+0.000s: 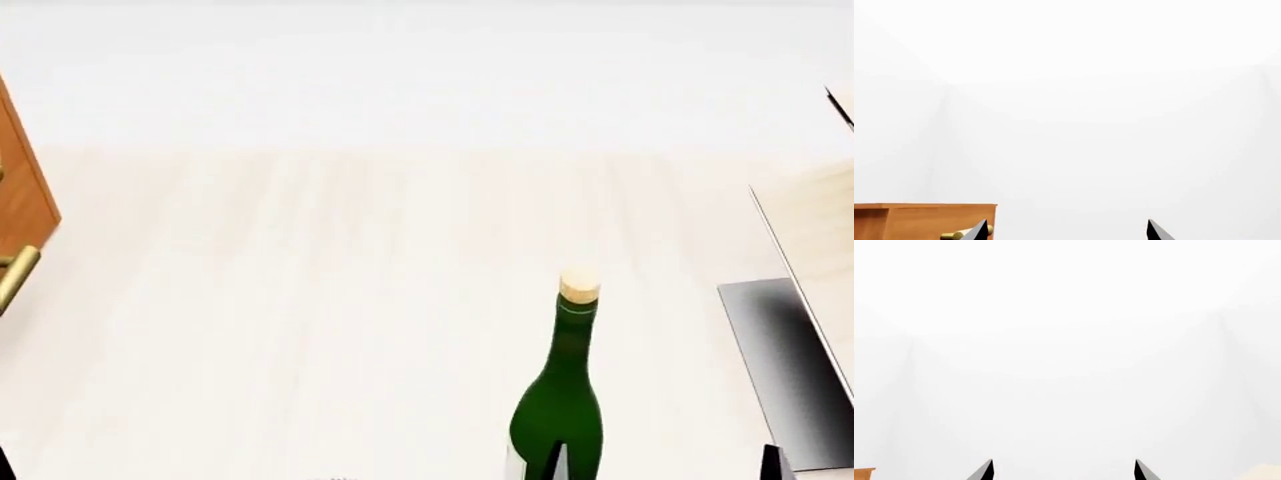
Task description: Put the wine bottle on the wine rack.
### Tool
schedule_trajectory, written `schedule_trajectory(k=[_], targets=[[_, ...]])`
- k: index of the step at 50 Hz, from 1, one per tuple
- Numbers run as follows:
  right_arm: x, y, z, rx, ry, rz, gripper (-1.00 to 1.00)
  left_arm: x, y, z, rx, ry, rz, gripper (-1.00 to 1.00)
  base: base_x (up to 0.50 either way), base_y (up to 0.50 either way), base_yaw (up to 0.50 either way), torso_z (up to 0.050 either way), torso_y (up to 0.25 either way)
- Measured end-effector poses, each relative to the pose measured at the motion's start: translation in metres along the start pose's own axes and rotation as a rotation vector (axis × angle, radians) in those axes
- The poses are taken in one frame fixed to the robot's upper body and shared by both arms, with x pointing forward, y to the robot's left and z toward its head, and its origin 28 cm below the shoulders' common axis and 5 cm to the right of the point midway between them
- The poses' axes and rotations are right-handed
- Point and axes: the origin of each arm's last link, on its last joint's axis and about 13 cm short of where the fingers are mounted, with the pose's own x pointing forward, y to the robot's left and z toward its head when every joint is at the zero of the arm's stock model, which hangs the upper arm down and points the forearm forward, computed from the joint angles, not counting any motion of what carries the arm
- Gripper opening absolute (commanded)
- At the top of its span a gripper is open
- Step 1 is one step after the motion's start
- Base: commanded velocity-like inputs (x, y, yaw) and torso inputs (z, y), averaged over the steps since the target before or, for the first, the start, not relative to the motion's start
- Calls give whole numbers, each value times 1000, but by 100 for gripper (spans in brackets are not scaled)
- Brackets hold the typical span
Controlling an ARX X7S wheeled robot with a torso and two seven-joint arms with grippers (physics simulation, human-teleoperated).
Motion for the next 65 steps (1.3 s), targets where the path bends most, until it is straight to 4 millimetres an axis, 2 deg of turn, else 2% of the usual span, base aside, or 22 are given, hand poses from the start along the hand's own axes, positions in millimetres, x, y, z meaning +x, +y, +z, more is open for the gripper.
schedule_trajectory(k=[65], targets=[[1,0,-2,35,67,19,100,-1,0,-1,-1,1,-2,100,0,-75,0,0,0]])
